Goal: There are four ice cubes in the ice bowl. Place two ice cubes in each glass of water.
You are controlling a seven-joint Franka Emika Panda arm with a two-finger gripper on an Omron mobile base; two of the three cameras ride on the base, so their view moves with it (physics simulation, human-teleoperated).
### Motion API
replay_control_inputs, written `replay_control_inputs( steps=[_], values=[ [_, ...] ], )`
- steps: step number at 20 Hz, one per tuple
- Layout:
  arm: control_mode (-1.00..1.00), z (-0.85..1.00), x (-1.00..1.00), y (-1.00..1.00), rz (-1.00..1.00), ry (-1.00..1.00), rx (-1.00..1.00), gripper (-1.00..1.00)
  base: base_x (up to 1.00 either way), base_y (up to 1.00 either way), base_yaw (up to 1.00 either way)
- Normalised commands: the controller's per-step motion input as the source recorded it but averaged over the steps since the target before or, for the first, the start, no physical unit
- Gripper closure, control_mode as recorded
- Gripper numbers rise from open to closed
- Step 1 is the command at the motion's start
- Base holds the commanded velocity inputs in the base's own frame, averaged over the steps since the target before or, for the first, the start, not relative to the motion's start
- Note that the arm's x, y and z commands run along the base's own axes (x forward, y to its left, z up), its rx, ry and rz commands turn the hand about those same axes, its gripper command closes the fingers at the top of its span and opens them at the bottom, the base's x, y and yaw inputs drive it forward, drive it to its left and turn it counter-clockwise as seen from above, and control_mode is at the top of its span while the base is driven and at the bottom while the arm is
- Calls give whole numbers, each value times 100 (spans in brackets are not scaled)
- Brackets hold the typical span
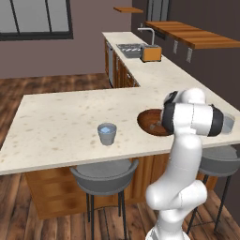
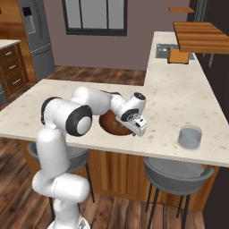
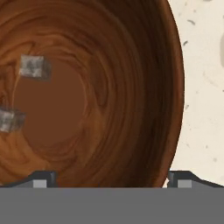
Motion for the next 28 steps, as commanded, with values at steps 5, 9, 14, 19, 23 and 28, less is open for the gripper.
replay_control_inputs(
  steps=[5,9,14,19,23,28],
  values=[
    [-100,-24,6,0,0,1,0,-100,0,0,0],
    [-100,-8,0,9,0,0,0,100,0,0,0],
    [-100,1,-1,2,0,1,0,100,0,0,0],
    [-100,83,-44,-15,-1,-27,9,100,0,0,0],
    [-100,99,-84,-54,-8,-27,18,100,0,0,0],
    [-100,77,-100,-74,-18,-10,25,100,0,0,0]
  ],
)
